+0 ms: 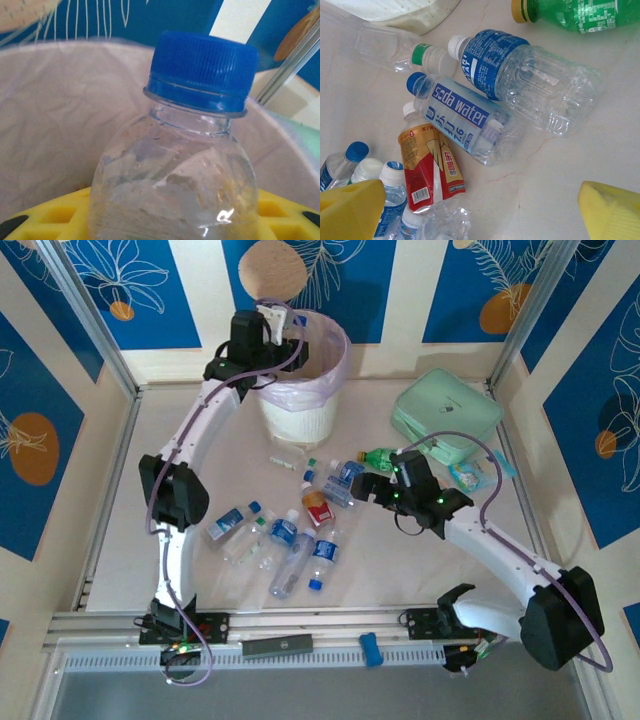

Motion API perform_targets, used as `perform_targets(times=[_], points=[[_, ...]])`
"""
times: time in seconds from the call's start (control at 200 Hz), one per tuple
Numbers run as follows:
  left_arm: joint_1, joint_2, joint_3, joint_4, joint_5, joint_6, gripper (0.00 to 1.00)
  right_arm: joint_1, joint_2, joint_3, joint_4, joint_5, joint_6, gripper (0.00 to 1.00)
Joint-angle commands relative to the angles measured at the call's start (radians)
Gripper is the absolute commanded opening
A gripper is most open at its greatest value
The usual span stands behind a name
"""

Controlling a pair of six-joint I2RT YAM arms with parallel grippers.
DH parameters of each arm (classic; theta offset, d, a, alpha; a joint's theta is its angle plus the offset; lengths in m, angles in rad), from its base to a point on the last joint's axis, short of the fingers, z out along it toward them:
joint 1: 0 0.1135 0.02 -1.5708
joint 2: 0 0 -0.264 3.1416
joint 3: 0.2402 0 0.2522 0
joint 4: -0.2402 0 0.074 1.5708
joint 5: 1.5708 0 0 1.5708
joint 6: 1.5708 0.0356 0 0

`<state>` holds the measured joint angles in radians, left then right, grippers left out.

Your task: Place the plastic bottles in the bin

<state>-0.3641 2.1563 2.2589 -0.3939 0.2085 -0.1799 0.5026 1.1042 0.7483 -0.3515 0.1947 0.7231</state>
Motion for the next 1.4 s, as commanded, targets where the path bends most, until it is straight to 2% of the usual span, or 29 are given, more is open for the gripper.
perform_targets(times=[0.0, 0.05, 0.195, 0.26, 0.43, 0.54, 0.62, 0.795, 0.98, 1.115, 1.196, 1.396], points=[[0.002, -0.011, 0.051, -0.008, -0.012, 0.030, 0.49, -0.007, -0.030, 0.015, -0.045, 0.033, 0.009, 0.99], [0.002, -0.016, 0.051, -0.011, -0.007, 0.030, 0.56, -0.013, -0.029, 0.016, -0.055, 0.031, 0.004, 0.99], [0.002, -0.046, 0.051, -0.015, 0.022, 0.009, 0.89, -0.027, -0.009, 0.029, -0.067, 0.023, -0.013, 0.99], [0.001, -0.065, 0.052, -0.024, 0.049, 0.001, 1.00, -0.033, 0.004, 0.040, -0.071, 0.029, -0.045, 0.99], [-0.004, -0.148, 0.050, -0.059, 0.100, -0.003, 1.00, -0.080, 0.074, 0.128, -0.144, 0.110, -0.228, 0.99], [-0.016, -0.221, 0.035, -0.099, 0.125, 0.022, 1.00, -0.128, 0.123, 0.180, -0.142, 0.032, -0.407, 0.99], [-0.028, -0.299, -0.042, -0.096, 0.138, 0.033, 1.00, -0.153, 0.171, 0.226, -0.152, 0.021, -0.492, 1.00], [-0.053, -0.533, -0.421, 0.088, 0.157, -0.010, 1.00, -0.227, 0.288, 0.326, -0.156, -0.009, -0.524, 0.99], [-0.059, -0.789, -0.855, 0.306, 0.094, -0.144, 1.00, -0.286, 0.458, 0.470, -0.201, -0.061, -0.534, 0.99], [-0.062, -0.953, -1.110, 0.347, 0.004, -0.227, 1.00, -0.310, 0.565, 0.564, -0.204, -0.103, -0.544, 0.99], [-0.067, -1.026, -1.261, 0.394, -0.010, -0.298, 1.00, -0.315, 0.627, 0.626, -0.216, -0.120, -0.544, 0.99], [-0.091, -1.098, -1.526, 0.405, -0.025, -0.407, 1.00, -0.316, 0.762, 0.742, -0.236, -0.153, -0.549, 0.99]])
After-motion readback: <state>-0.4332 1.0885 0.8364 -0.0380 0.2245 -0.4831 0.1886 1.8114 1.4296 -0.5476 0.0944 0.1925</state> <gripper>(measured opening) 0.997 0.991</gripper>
